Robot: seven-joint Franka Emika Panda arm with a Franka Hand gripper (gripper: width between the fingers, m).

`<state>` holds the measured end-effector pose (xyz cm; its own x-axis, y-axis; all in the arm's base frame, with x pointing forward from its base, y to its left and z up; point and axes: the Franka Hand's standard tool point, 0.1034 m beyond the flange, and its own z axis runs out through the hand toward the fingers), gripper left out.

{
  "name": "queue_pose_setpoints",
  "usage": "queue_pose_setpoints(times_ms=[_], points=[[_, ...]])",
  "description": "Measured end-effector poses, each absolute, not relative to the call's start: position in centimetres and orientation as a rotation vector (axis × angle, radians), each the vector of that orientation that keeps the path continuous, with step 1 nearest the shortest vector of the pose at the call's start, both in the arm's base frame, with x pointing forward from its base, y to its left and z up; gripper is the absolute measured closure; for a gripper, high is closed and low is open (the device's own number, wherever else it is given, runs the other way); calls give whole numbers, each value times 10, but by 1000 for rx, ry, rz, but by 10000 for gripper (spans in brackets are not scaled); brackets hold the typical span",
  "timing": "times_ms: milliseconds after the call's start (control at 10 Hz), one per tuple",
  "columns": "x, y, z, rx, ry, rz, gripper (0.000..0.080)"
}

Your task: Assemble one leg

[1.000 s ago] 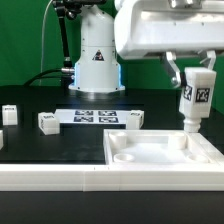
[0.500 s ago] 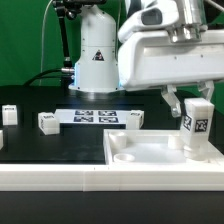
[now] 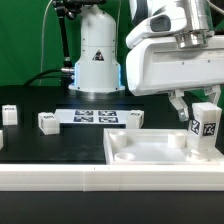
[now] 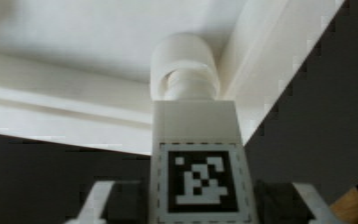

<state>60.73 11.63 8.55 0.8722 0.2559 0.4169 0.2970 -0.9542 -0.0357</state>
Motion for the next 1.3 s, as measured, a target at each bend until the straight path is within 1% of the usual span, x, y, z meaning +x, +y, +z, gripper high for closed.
queue_pose_setpoints(times_ms=[100, 400, 500, 600, 800, 900, 1300], points=[[607, 114, 81, -2945, -436, -635, 508], [613, 112, 81, -2931, -432, -746, 508], [614, 112, 81, -2931, -432, -746, 453], [614, 112, 81, -2931, -432, -746, 453], [614, 112, 81, -2931, -432, -746, 188], [614, 112, 81, -2931, -432, -746, 162], [614, 111, 82, -2932, -433, -745, 150]])
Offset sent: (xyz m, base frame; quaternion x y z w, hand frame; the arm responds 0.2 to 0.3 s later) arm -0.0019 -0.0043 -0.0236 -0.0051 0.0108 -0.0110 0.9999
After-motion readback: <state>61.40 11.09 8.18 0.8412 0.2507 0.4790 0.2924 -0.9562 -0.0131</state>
